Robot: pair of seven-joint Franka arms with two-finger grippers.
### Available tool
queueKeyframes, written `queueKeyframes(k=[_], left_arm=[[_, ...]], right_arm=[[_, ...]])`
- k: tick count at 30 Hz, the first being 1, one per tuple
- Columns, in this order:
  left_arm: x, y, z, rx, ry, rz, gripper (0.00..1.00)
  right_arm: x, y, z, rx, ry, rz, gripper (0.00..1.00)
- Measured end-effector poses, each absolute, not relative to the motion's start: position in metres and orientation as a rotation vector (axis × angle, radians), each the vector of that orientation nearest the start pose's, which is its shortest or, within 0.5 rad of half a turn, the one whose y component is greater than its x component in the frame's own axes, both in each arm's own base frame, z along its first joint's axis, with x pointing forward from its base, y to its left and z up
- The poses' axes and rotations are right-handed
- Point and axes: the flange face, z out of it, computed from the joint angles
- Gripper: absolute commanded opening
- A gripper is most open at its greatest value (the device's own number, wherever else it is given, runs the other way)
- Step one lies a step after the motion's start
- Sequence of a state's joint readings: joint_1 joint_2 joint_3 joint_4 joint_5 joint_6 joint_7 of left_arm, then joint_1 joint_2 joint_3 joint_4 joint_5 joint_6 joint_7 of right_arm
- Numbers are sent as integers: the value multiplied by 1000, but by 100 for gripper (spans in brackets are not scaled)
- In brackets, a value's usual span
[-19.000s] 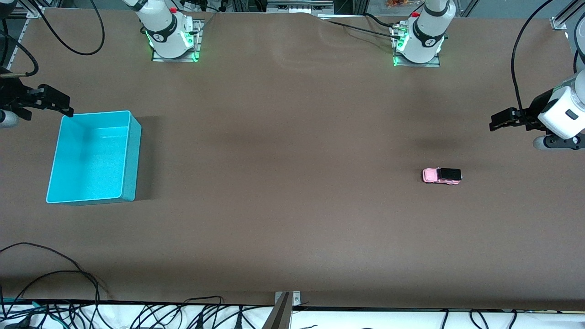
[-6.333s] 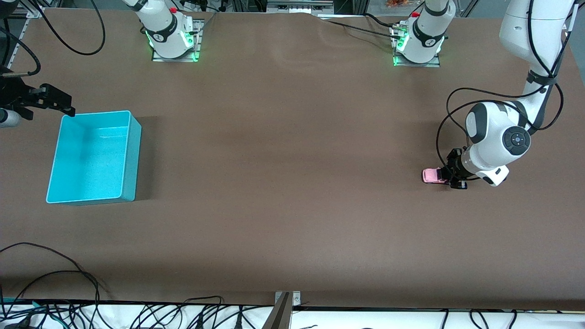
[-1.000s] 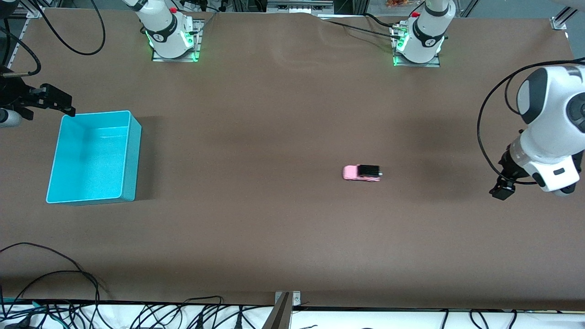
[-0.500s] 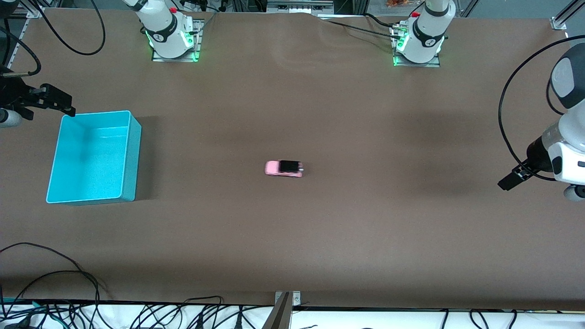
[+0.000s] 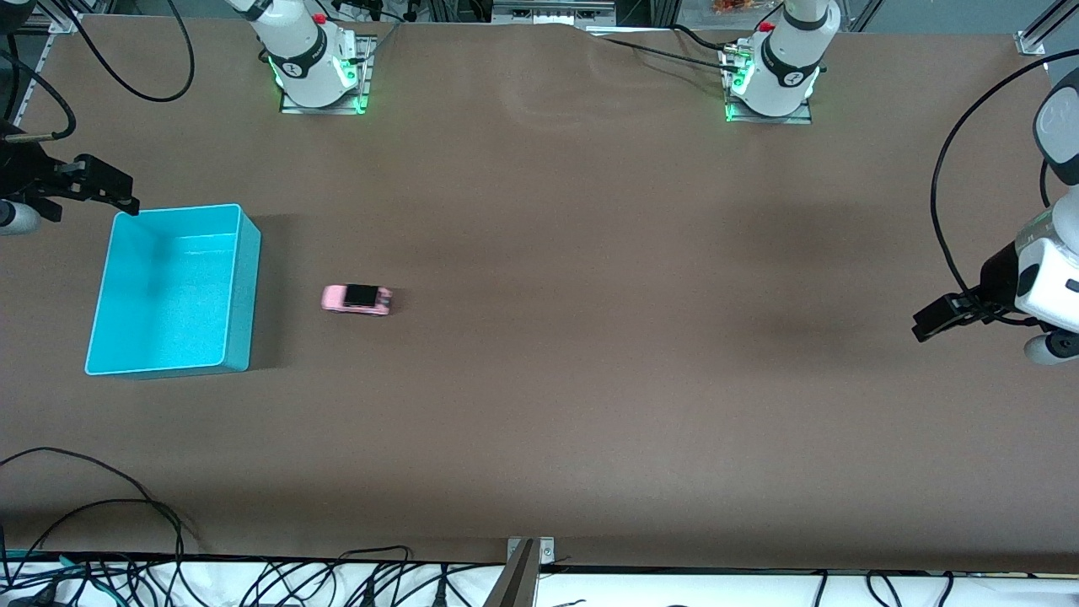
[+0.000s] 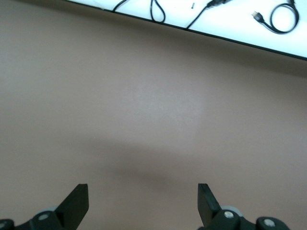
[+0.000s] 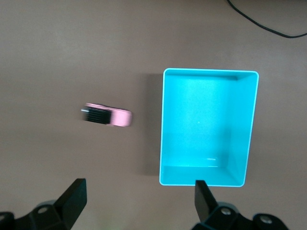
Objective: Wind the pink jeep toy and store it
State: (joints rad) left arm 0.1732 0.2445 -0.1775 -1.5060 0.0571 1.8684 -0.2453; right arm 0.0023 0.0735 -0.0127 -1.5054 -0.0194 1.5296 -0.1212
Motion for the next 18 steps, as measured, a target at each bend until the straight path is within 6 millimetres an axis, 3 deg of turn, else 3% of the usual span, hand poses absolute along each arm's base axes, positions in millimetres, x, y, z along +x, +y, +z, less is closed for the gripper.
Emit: queueKeyframes(k=[10,18], left_arm=[[638,24,545,-3127,-119,-126,100],[636,26,549,-3147,-100,-125,100]], right_arm=[[573,-8,610,-3153,-174,80,100],[573,-8,610,-3153,-174,80,100]])
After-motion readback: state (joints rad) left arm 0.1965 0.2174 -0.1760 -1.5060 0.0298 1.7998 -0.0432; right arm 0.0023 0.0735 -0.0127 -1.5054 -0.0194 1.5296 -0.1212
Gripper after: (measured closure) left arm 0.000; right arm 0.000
